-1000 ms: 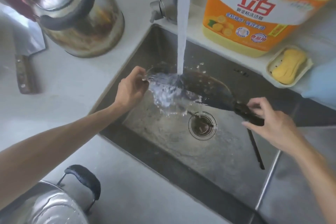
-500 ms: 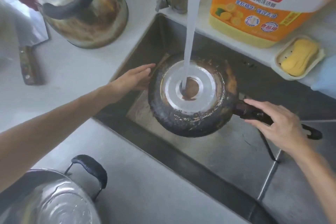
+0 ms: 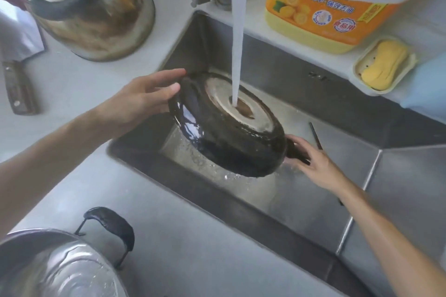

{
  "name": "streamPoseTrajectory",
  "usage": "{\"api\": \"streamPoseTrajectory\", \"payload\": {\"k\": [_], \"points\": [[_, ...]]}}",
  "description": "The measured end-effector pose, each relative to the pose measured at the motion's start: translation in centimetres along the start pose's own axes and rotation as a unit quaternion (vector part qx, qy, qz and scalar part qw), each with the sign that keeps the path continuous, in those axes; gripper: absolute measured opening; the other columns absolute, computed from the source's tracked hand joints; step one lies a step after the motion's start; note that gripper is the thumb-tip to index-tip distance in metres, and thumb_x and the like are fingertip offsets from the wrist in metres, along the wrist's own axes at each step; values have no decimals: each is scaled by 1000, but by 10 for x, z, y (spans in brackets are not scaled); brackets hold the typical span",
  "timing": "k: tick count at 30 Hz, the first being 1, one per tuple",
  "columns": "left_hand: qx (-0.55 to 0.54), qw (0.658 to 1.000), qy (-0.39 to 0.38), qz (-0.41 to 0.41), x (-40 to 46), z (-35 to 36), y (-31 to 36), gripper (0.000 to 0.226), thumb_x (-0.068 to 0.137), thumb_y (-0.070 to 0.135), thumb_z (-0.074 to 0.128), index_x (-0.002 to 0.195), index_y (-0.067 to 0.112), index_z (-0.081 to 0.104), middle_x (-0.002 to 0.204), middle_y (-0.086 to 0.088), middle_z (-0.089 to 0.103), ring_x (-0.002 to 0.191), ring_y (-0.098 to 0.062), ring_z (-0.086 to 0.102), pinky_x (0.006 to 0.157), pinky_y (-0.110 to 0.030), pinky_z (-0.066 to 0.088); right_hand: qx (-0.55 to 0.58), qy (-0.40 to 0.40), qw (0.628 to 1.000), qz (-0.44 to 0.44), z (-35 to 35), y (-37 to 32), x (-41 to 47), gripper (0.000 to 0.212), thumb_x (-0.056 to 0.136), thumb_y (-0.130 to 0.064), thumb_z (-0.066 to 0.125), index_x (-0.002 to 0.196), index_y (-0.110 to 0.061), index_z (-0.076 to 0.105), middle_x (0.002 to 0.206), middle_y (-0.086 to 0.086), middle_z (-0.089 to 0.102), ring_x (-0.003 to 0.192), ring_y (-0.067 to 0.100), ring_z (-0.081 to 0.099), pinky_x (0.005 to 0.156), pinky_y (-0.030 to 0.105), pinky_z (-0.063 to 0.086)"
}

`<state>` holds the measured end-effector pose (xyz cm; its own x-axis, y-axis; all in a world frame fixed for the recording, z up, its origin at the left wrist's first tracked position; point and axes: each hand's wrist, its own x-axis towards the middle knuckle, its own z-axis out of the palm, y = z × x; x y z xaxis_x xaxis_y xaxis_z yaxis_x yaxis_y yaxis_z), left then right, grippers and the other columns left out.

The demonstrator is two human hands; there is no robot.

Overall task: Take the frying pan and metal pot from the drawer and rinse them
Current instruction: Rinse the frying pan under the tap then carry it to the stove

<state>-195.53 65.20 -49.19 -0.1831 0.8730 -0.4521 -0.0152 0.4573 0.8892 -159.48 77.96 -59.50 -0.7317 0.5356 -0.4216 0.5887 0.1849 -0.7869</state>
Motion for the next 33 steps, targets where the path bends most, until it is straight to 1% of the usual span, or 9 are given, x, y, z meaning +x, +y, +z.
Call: {"api": "streamPoseTrajectory", "payload": {"k": [4, 8, 13, 18, 22, 24, 27, 31, 33], "points": [[-42, 993, -64, -92, 8, -11, -21, 72, 67, 49, 74, 131, 24, 50, 121, 3, 67, 112, -13, 63, 83, -19, 53, -39, -63, 997, -9, -31, -2, 12, 54, 74, -60, 63, 120, -70, 37, 129, -19, 55, 123, -2, 49, 109, 24, 34], [-79, 978, -131, -141, 9, -9, -48, 43, 96, 16, 43, 139, 22, 45, 128, 2, 61, 107, -7, 61, 85, -19, 50, -149, -26, 988, -21, -79, -24, 18, 61, 83, -34, 63, 128, -62, 33, 137, -20, 44, 126, 0, 40, 101, 24, 34], [-168, 979, -74, -86, 11, 2, -51, 54, 91, 20, 49, 143, 30, 37, 127, -2, 62, 110, -14, 62, 88, -25, 50, -207, 82, 972, -81, -92, -49, 9, 56, 77, -33, 66, 131, -41, 49, 112, -17, 57, 104, 0, 49, 90, 20, 34], [6, 999, -30, 18, 7, -1, -29, 75, 76, 38, 74, 141, 41, 37, 114, -11, 64, 101, -14, 63, 86, -26, 50, -178, 179, 965, -78, -66, -26, -6, 48, 74, -15, 75, 116, -31, 59, 107, -25, 56, 98, 6, 53, 84, 16, 32], [109, 988, -35, 100, 7, 4, 0, 67, 77, 50, 66, 138, 39, 41, 90, -9, 64, 76, -7, 56, 69, -16, 48, -52, 116, 992, -9, -27, -1, -14, 65, 79, -10, 71, 104, -62, 43, 101, -50, 52, 109, -6, 53, 94, 9, 37], [146, 984, -34, 99, 8, 10, 9, 65, 76, 55, 64, 136, 39, 45, 82, 2, 64, 72, -4, 57, 68, -13, 46, -7, 70, 997, 9, -12, 6, -15, 67, 81, -10, 68, 102, -65, 38, 106, -42, 58, 112, -11, 53, 102, 14, 37], [189, 980, -20, 63, 13, 12, 8, 66, 73, 60, 61, 135, 40, 46, 75, 11, 68, 65, 3, 57, 65, -12, 48, 4, 21, 1000, 15, -5, 10, -15, 52, 80, -26, 65, 106, -60, 37, 117, -10, 64, 115, 3, 58, 105, 32, 40], [209, 975, -67, -33, 11, 4, -16, 81, 64, 75, 56, 134, 38, 40, 70, -2, 70, 60, -2, 62, 64, -17, 54, -18, -24, 999, 19, -34, 7, -5, 46, 72, -59, 63, 112, -64, 42, 118, -24, 59, 116, -5, 53, 107, 29, 38], [209, 969, -104, -85, 9, 2, -32, 78, 72, 70, 53, 140, 35, 33, 66, -6, 68, 66, -10, 67, 67, -18, 55, -61, -51, 997, 8, -55, -2, 3, 46, 78, -50, 63, 114, -67, 41, 123, -29, 53, 119, -10, 47, 107, 26, 35]]}}
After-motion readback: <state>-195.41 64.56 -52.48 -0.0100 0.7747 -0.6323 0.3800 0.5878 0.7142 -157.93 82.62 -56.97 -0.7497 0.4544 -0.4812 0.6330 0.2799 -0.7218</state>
